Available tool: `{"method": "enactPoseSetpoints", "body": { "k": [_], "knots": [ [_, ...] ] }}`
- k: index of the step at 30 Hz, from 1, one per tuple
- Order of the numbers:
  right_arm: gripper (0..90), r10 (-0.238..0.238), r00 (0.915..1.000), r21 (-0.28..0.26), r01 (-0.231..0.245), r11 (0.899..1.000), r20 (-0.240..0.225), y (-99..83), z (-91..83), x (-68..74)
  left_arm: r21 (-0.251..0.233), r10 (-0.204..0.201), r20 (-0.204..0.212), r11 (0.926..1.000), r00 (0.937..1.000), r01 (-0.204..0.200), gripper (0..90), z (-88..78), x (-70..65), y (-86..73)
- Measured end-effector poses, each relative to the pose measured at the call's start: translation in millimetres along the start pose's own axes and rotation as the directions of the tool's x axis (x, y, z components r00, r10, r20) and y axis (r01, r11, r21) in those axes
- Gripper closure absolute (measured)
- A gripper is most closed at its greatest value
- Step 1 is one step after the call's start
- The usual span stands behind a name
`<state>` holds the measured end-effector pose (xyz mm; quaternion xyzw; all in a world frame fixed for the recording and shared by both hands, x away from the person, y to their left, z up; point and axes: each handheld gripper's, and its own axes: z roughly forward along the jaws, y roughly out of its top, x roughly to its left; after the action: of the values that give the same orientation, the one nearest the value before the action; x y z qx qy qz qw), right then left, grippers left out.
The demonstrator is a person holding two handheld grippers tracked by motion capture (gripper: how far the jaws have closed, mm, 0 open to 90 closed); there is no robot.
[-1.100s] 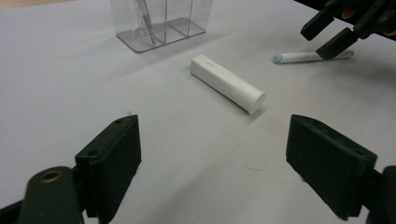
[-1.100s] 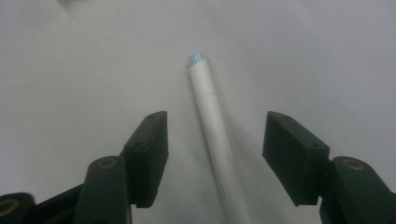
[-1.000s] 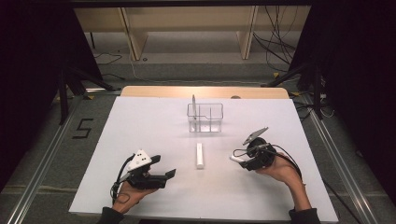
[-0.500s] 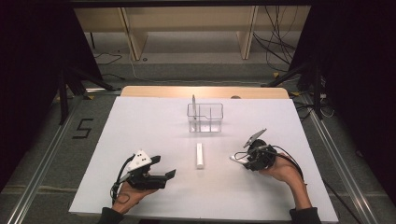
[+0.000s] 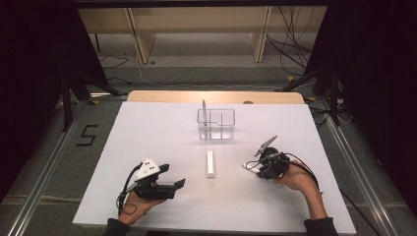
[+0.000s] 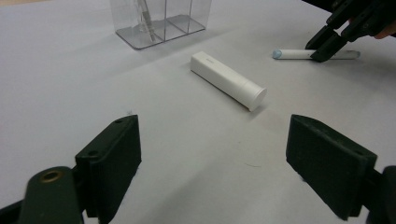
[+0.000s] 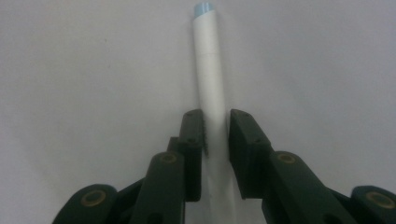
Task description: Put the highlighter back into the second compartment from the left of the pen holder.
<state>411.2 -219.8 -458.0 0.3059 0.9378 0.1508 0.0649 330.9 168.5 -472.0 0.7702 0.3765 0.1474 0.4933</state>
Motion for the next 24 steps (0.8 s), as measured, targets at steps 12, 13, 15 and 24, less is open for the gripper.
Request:
{"method": "enactPoseSetpoints", "body": {
  "k": [12, 13, 15, 24],
  "knots": [
    [78.8, -0.038, 0.9991, 0.027, 0.037, 0.999, 0.019, 3.5, -0.3, 3.9, 0.003, 0.005, 0.000, 1.0000, 1.0000, -0.005, 17.6, -0.1, 0.1, -0.1],
    [78.8, -0.042, 0.9989, 0.024, 0.041, 0.999, 0.020, 3.4, -0.4, 4.0, 0.003, 0.003, 0.000, 1.0000, 1.0000, -0.003, 17.7, 0.0, -0.1, -0.1],
    [78.9, -0.040, 0.9989, 0.025, 0.039, 0.999, 0.024, 3.2, -1.0, 4.5, 0.002, 0.005, 0.001, 1.0000, 1.0000, -0.005, 17.7, 0.2, -0.2, -0.1],
    [79.0, -0.036, 0.9980, -0.030, 0.037, 0.999, 0.052, 3.4, -11.5, 6.2, 0.002, 0.007, -0.002, 1.0000, 1.0000, -0.007, 17.6, -0.4, 0.0, 0.1]
  ]
}}
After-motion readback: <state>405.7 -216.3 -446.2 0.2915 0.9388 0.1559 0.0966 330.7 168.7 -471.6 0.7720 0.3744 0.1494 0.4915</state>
